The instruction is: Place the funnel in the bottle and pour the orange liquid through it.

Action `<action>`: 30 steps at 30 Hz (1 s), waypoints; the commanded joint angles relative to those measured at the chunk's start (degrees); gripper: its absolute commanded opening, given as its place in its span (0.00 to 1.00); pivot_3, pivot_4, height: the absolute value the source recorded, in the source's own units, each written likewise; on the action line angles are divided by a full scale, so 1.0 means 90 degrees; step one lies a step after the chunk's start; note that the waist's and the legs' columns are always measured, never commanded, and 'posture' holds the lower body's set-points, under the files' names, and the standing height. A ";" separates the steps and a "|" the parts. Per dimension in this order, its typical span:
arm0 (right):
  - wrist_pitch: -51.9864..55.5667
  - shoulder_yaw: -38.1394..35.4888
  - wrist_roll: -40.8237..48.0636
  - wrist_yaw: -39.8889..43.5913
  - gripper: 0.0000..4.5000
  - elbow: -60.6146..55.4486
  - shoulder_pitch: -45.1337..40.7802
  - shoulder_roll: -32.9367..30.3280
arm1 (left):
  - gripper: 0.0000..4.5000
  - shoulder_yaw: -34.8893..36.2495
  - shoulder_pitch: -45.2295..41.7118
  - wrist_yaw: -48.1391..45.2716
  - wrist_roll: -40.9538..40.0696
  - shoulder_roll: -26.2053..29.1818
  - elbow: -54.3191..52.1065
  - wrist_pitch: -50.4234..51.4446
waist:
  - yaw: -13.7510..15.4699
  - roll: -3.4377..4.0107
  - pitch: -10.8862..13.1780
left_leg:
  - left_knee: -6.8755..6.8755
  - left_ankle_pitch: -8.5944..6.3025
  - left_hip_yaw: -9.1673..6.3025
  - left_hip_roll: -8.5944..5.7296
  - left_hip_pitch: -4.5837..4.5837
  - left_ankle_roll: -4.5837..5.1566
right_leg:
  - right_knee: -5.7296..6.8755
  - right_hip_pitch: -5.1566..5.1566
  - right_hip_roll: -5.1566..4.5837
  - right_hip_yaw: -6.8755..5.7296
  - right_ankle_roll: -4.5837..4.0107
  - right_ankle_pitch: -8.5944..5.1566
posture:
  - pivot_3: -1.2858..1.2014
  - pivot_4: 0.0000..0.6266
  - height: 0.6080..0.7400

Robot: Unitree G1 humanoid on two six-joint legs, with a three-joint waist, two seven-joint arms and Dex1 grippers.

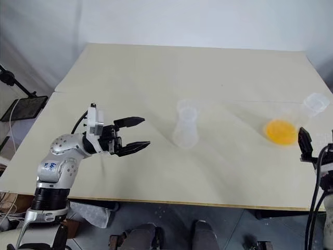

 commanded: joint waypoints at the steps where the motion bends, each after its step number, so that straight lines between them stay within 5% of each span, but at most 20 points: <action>1: 0.0142 0.0046 -0.0024 0.0015 1.00 0.0310 -0.0484 -0.0247 | 0.99 0.0068 0.0067 0.0078 -0.0194 0.0067 -0.0342 0.0053 | 0.0005 0.0000 0.0000 | 0.0000 0.0000 0.0000 -0.0002 -0.0001 0.0001 | 0.0001 0.0000 0.0000 0.0000 0.0001 0.0000 | 0.52 0.24 1.00; 17: -0.0133 0.0497 -0.0650 0.0191 1.00 0.2302 -0.2494 -0.0584 | 0.99 0.0069 0.0129 0.0196 -0.0230 0.0102 -0.0543 0.0055 | 0.0009 0.0001 0.0000 | 0.0001 0.0002 0.0001 -0.0005 -0.0007 0.0003 | -0.0001 -0.0001 0.0009 -0.0018 0.0002 0.0001 | 0.52 0.24 1.00; 25: -0.0407 0.0534 -0.0845 0.0278 0.53 0.2658 -0.2719 -0.0535 | 1.00 0.0076 0.0164 0.0222 -0.0226 0.0110 -0.0563 0.0003 | -0.0004 0.0001 0.0001 | 0.0001 0.0003 0.0000 -0.0004 -0.0008 0.0002 | -0.0002 0.0000 0.0009 -0.0021 0.0002 0.0001 | 0.52 0.24 1.00; 30: -0.0416 0.0512 -0.0832 0.0319 0.53 0.2652 -0.2734 -0.0546 | 1.00 0.0078 0.0154 0.0225 -0.0218 0.0106 -0.0549 -0.0028 | -0.0006 0.0001 0.0001 | 0.0001 0.0003 0.0000 -0.0004 -0.0008 0.0002 | -0.0002 0.0000 0.0009 -0.0023 0.0002 0.0001 | 0.52 0.24 1.00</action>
